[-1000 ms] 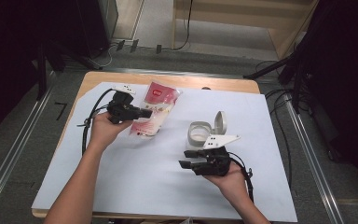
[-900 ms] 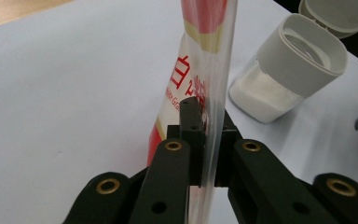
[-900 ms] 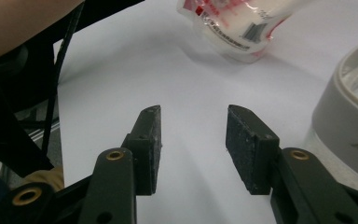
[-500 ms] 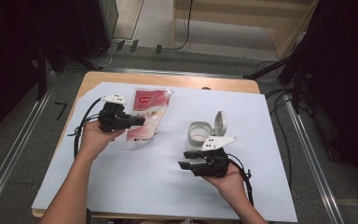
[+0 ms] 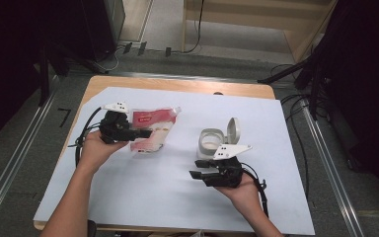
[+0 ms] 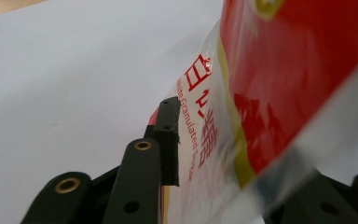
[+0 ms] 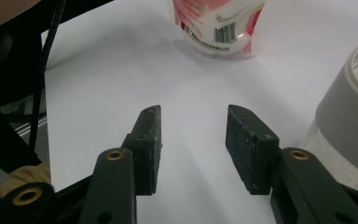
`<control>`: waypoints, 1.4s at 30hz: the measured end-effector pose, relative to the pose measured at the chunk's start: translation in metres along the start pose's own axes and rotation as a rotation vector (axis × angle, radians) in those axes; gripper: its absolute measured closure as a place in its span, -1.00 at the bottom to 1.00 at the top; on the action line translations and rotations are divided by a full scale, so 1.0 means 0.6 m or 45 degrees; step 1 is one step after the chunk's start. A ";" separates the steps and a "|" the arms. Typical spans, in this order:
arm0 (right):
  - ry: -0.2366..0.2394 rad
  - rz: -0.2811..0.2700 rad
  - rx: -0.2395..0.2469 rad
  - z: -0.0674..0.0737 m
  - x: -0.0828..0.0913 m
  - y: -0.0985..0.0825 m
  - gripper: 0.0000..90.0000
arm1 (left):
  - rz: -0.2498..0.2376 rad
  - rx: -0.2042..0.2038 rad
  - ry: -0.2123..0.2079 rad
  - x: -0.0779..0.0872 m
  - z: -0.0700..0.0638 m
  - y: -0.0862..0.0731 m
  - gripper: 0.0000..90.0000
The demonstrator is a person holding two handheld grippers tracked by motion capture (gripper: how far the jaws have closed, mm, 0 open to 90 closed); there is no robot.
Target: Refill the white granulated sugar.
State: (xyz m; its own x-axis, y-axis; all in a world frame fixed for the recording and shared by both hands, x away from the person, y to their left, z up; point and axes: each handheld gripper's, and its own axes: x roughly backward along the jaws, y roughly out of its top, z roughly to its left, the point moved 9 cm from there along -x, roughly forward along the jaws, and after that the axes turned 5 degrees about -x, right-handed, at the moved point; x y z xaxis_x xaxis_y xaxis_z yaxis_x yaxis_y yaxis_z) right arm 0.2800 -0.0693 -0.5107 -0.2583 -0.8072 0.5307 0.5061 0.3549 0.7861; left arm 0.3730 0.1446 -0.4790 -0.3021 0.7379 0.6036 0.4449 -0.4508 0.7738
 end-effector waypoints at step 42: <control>-0.043 -0.003 -0.007 -0.016 0.030 0.007 0.21 | -0.017 -0.079 0.063 0.049 -0.012 -0.008 -0.11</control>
State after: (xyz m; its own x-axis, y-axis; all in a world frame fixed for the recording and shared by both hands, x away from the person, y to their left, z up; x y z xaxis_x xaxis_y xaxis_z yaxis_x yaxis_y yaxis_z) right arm 0.2855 -0.0872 -0.5010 -0.2870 -0.7915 0.5396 0.5101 0.3506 0.7854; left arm 0.3562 0.1648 -0.4635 -0.3494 0.7189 0.6009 0.3883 -0.4726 0.7912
